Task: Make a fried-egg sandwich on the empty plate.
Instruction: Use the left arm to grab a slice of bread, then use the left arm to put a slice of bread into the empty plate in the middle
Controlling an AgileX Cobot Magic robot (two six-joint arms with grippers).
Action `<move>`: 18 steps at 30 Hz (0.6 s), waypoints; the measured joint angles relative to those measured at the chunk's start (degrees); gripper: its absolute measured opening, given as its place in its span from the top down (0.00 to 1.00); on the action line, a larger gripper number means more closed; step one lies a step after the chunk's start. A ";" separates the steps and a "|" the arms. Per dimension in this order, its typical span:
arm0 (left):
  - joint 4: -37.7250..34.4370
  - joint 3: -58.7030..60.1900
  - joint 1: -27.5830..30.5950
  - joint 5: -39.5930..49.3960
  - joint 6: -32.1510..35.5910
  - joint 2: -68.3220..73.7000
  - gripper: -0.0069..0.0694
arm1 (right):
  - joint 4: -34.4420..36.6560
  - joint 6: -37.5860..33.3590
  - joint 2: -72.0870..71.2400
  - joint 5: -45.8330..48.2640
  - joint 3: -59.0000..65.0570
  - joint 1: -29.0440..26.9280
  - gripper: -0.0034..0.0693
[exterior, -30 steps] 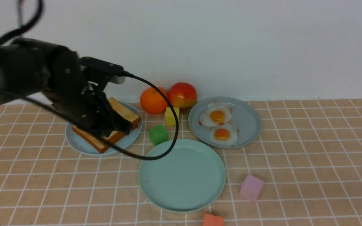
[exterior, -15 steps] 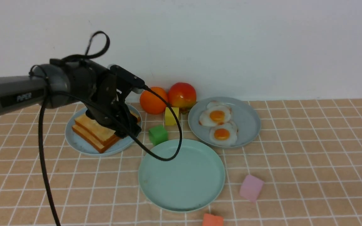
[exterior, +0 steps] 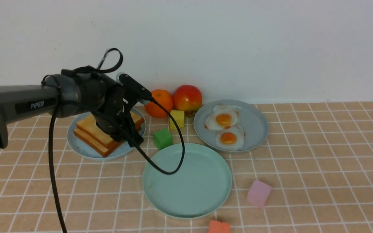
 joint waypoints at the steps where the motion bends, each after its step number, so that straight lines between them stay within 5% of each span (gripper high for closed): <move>1: -0.08 0.00 -0.05 0.48 0.00 -0.57 0.67 | 0.21 0.00 0.00 0.00 -0.05 0.00 0.92; 7: -1.64 0.00 -0.05 2.59 0.00 -7.29 0.67 | 0.52 0.00 0.00 0.00 -0.05 0.00 0.92; 14: -11.32 0.36 -0.53 8.06 0.46 -17.26 0.68 | 0.53 -0.26 0.00 0.00 -0.05 0.00 0.91; 18: -14.03 5.17 -5.84 11.09 7.30 -20.97 0.68 | 0.53 -0.38 0.00 0.00 -0.05 0.00 0.91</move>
